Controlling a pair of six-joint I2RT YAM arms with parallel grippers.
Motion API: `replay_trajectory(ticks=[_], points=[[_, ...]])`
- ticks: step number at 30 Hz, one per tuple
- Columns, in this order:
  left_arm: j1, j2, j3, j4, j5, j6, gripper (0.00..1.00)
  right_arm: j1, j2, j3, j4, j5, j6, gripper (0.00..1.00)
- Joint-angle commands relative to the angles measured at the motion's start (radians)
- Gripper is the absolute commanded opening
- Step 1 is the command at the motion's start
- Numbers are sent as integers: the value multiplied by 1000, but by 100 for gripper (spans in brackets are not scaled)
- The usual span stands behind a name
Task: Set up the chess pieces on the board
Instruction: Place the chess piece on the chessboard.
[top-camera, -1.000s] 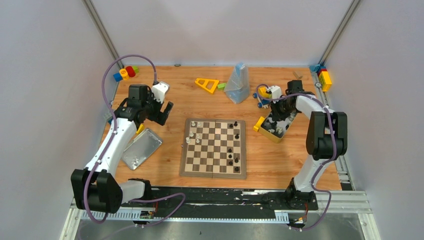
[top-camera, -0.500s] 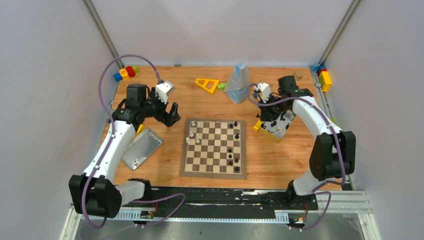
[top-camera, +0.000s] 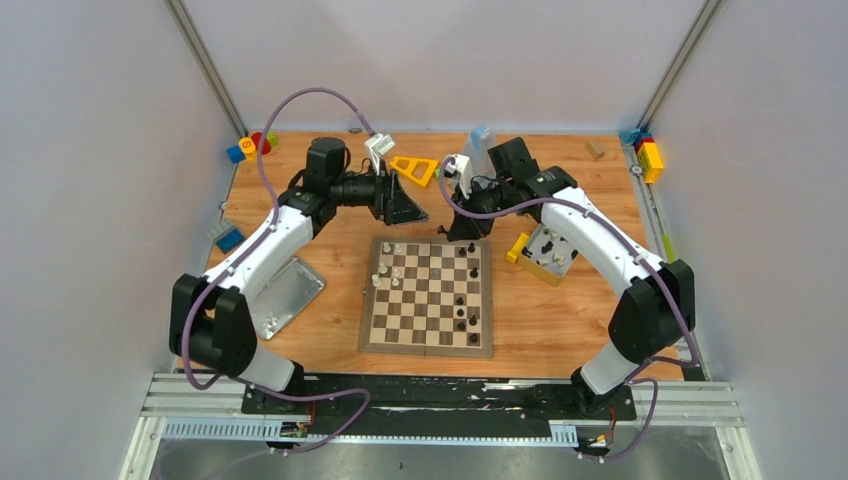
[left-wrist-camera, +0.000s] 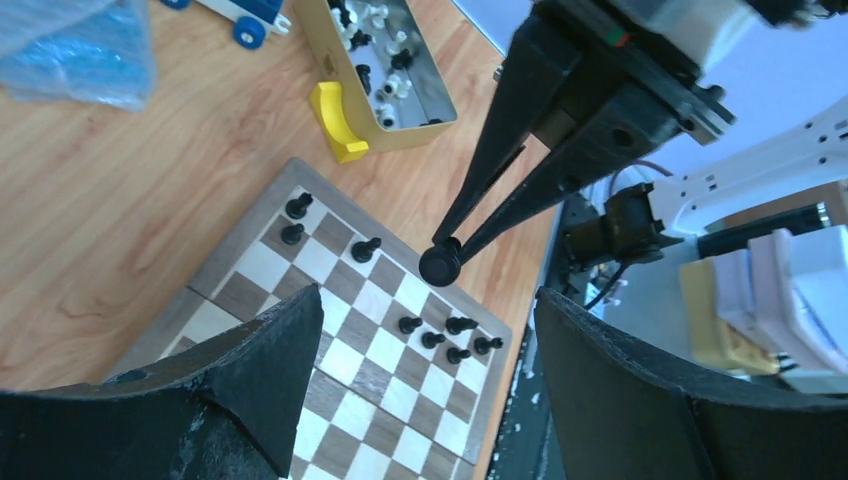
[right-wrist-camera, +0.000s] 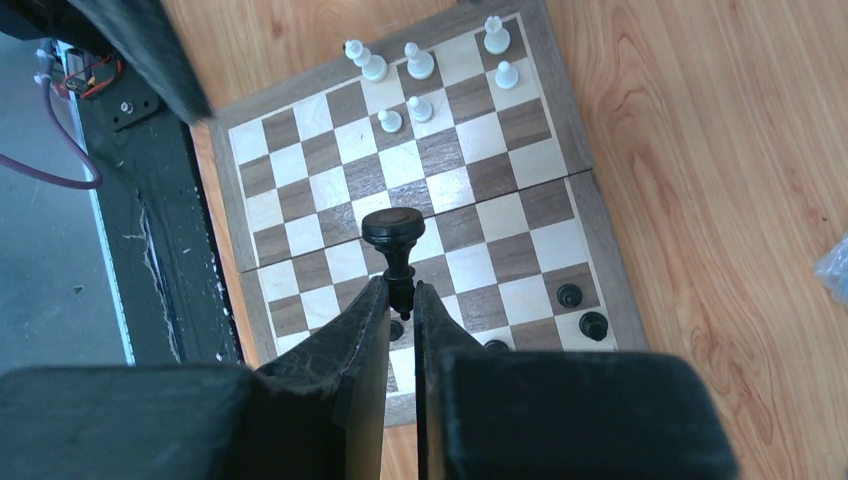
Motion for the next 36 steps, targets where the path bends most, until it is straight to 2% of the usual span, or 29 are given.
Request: replay_trajectory(ticks=[1, 9, 18, 25, 28, 33, 36], points=[[-14, 64, 63, 112, 79, -207, 83, 10, 9, 52, 65, -52, 65, 0], [-43, 175, 80, 152, 140, -318, 64, 10, 23, 78, 76, -56, 89, 0], [-72, 217, 99, 121, 162, -310, 55, 12, 20, 73, 81, -26, 97, 0], [-79, 223, 100, 113, 170, -301, 43, 12, 11, 61, 88, 1, 97, 0], [-80, 225, 108, 72, 171, -264, 37, 12, 12, 60, 91, 7, 96, 0], [-81, 234, 129, 4, 158, -217, 34, 12, 14, 59, 92, 8, 98, 0], [-81, 241, 134, -9, 154, -207, 23, 12, 13, 60, 93, 12, 98, 0]])
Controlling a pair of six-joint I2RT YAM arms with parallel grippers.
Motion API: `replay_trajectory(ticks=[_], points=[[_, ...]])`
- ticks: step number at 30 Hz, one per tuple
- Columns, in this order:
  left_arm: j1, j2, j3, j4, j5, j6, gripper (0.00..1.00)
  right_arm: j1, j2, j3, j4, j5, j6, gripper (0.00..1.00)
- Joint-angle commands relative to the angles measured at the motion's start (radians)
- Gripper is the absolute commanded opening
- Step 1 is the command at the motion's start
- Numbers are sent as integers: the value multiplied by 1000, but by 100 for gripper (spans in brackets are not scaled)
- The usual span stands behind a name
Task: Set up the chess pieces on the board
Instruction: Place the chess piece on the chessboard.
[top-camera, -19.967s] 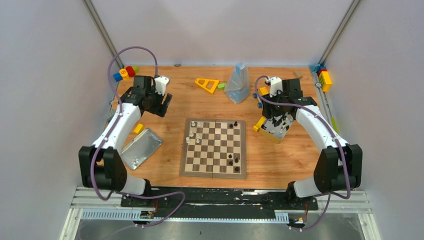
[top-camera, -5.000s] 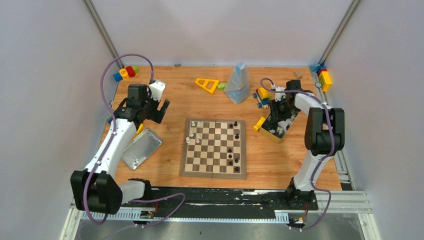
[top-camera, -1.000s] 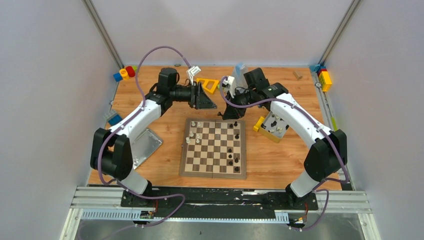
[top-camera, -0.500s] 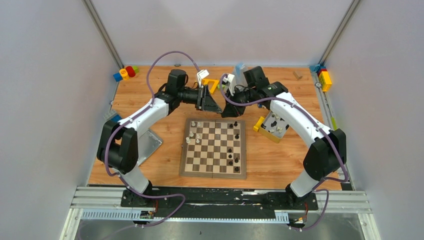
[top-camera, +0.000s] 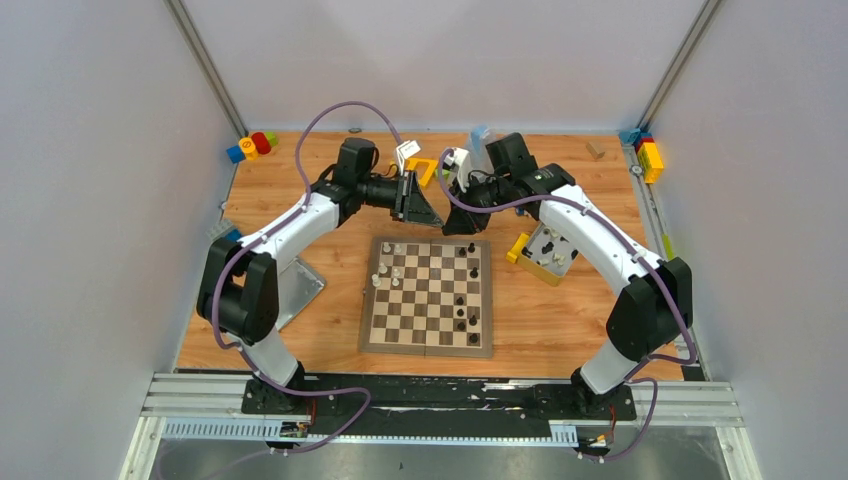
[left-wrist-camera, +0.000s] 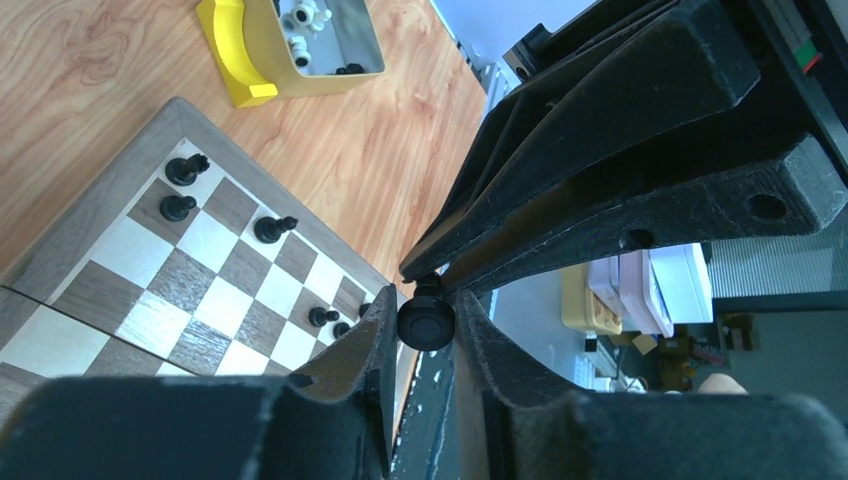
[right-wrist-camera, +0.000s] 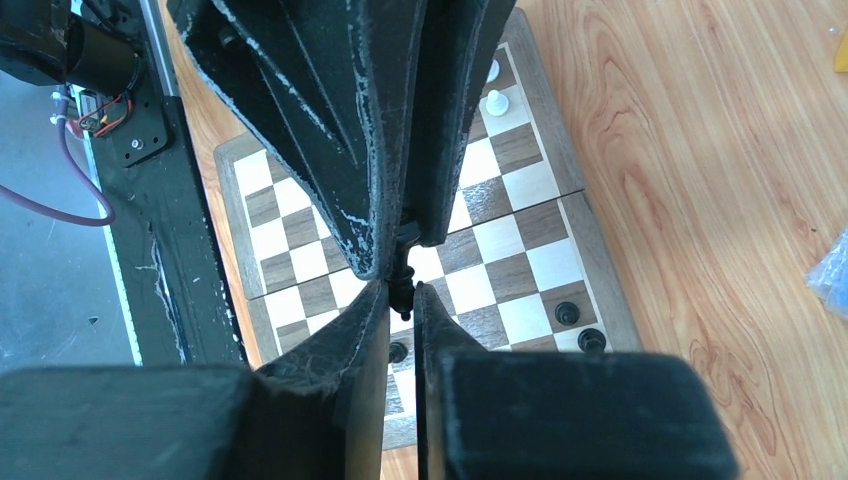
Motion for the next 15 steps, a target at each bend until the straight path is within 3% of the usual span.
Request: replay_trajectory(ticks=[1, 5, 7, 11, 15], points=[[-8, 8, 49, -38, 19, 43, 18, 4, -7, 24, 46, 10, 8, 0], [-8, 11, 53, -40, 19, 44, 1, 3, -8, 18, 46, 13, 9, 2], [-8, 8, 52, -41, 16, 50, 0, 3, -14, 12, 48, 18, 13, 11], [-4, -24, 29, -27, 2, 58, 0, -15, -48, 6, 62, 23, 36, 42], [4, -87, -40, 105, 5, -11, 0, -79, -99, 12, 98, -66, 115, 55]])
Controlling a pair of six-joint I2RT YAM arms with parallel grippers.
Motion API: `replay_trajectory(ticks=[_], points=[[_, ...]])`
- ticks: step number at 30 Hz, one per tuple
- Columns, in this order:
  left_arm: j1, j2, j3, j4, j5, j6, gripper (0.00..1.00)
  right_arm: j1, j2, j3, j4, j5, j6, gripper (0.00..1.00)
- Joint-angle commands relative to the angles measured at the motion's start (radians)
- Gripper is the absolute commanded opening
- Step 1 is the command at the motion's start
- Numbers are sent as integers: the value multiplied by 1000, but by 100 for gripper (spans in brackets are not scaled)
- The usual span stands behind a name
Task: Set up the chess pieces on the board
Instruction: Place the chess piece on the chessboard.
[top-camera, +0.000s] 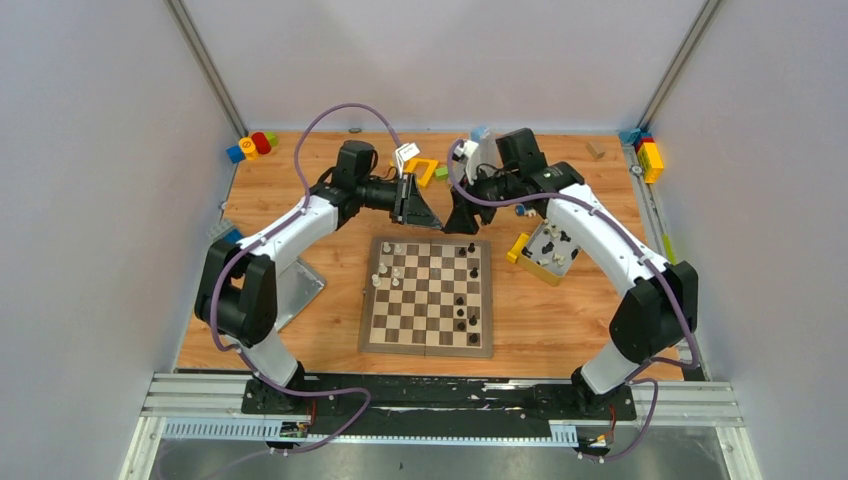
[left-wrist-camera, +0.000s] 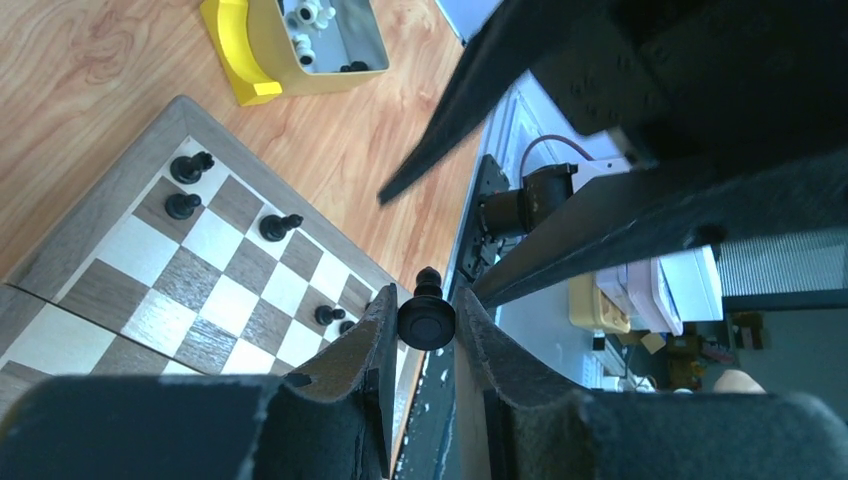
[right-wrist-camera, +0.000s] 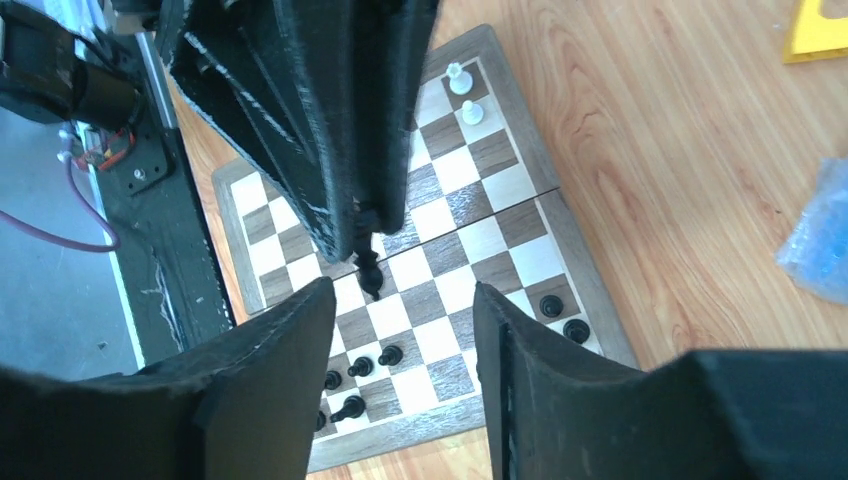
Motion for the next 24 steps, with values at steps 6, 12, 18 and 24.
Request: replay_trajectory(ticks=[6, 12, 18, 24], points=[[8, -143, -72, 263, 4, -120, 0, -120, -133, 23, 169, -198, 248, 62], [7, -156, -101, 489, -37, -327, 0, -161, -124, 3, 253, -349, 393, 60], [7, -116, -155, 775, -49, -559, 0, -200, -104, -28, 340, -461, 498, 51], [4, -104, -172, 872, -51, -610, 0, -210, -91, -95, 437, -497, 578, 51]])
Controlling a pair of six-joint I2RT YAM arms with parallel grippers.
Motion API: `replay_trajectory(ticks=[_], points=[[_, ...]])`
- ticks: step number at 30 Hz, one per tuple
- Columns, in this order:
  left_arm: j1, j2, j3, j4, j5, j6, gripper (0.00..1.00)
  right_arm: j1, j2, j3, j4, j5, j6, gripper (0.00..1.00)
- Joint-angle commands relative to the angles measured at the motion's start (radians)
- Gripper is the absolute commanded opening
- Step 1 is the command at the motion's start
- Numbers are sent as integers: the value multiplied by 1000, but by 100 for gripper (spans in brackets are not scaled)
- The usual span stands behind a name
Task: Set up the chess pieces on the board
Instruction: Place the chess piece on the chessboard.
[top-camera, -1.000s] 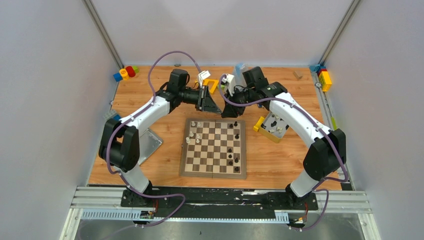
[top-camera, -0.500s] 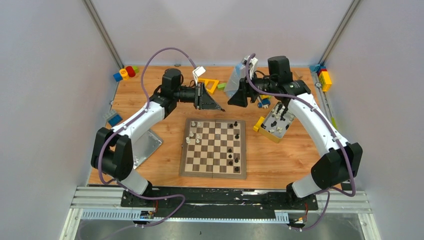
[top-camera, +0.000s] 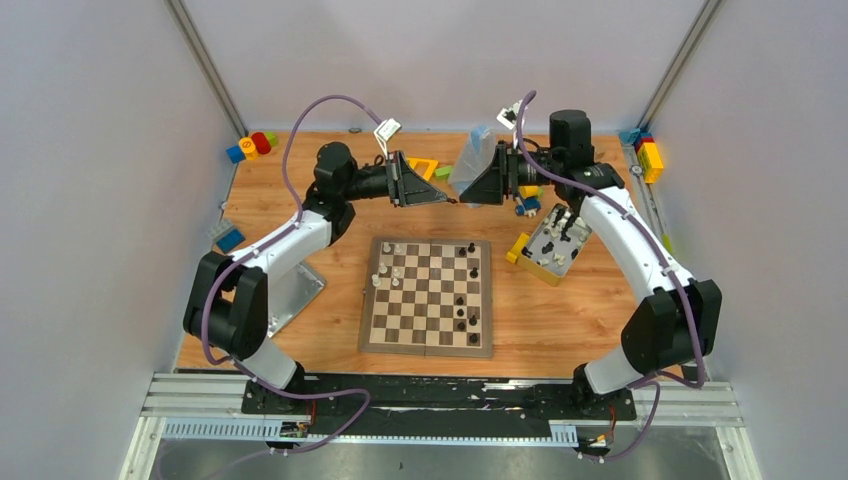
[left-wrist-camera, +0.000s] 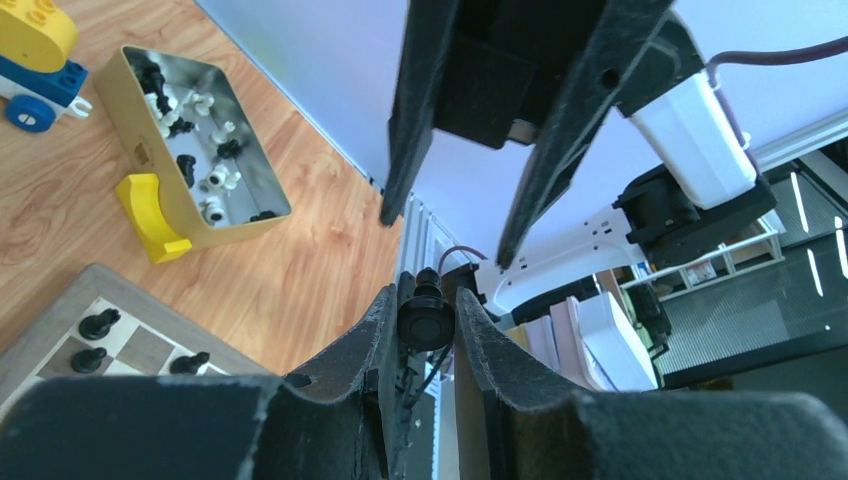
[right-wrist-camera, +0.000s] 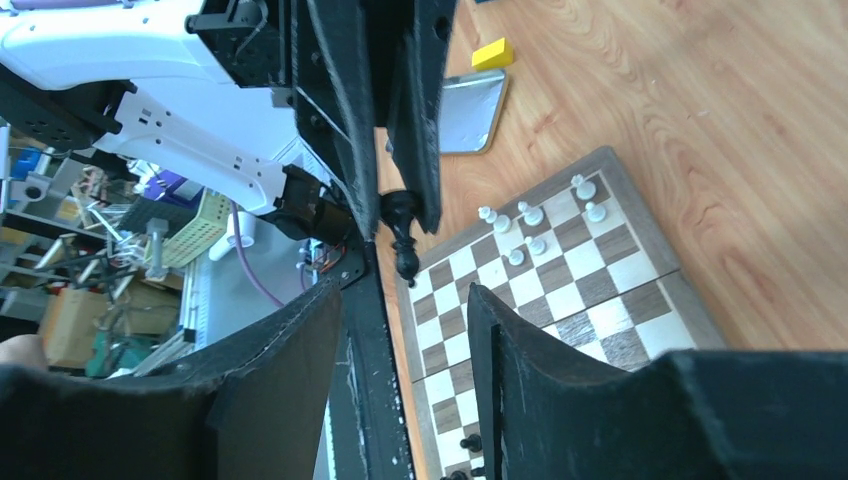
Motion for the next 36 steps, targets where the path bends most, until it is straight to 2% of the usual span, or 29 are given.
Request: replay_trajectory(ticks=[1, 10, 36], points=[[-2, -5, -8, 151, -10, -71, 0, -3, 16, -47, 130, -79, 102, 51], [-17, -11, -15, 140, -25, -52, 0, -3, 46, -62, 224, -140, 184, 45], [-38, -4, -10, 70, -42, 18, 0, -2, 61, -49, 274, -196, 239, 12]])
